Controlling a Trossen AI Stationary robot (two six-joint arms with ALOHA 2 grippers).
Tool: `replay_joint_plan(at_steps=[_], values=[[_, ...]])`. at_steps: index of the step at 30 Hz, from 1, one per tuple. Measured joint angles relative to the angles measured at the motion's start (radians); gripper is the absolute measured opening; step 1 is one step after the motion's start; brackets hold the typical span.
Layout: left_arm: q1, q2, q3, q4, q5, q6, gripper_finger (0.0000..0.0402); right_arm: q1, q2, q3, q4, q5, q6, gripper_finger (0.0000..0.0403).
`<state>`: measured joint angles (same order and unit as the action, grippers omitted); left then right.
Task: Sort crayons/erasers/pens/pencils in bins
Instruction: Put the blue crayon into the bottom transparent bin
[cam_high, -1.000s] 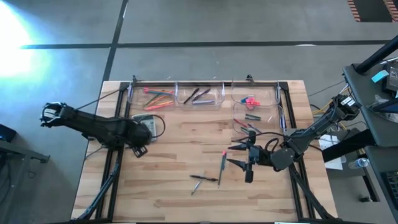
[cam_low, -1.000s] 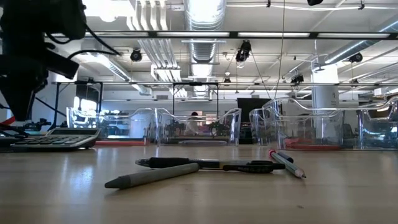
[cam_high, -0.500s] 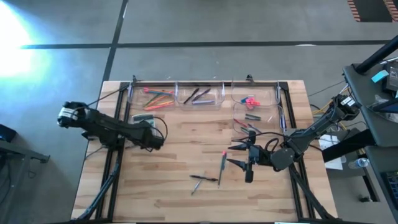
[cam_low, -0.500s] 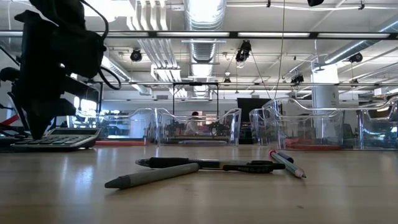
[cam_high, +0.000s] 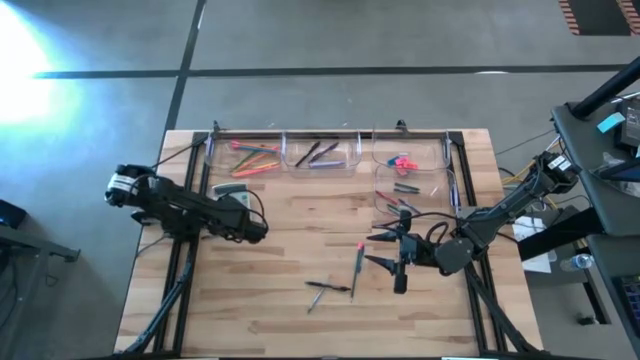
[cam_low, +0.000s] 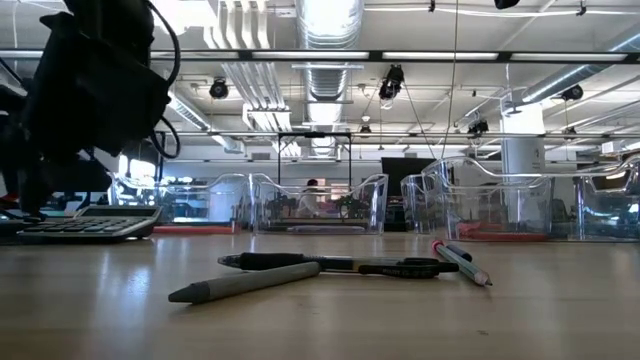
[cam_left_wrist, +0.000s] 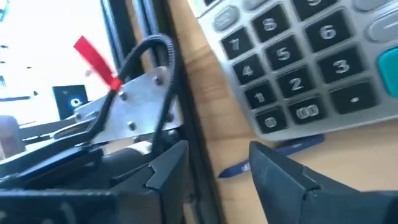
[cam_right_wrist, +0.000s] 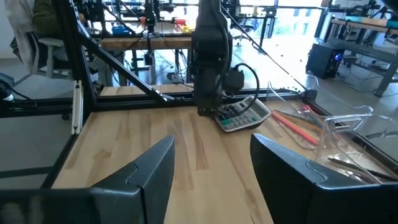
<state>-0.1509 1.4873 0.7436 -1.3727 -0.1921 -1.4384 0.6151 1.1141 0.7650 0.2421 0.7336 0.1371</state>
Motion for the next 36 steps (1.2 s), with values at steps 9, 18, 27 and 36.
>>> replay_joint_plan(at_steps=[9,18,27,36], values=[[0.0,0.108,-0.014,0.04,-0.025,0.014,0.0093,0.0,0.0,0.0,0.003,-0.003,0.009,0.0201],[0.0,0.175,-0.014,0.122,0.012,0.118,0.0061,0.001,0.0,0.0,0.002,-0.004,0.011,0.0201],[-0.002,0.207,-0.034,0.134,0.115,0.12,0.0056,0.001,0.0,0.0,0.002,-0.007,0.022,0.0201],[-0.042,0.201,-0.005,0.216,0.222,0.144,0.0056,0.001,0.0,0.0,0.002,-0.007,0.02,0.0201]])
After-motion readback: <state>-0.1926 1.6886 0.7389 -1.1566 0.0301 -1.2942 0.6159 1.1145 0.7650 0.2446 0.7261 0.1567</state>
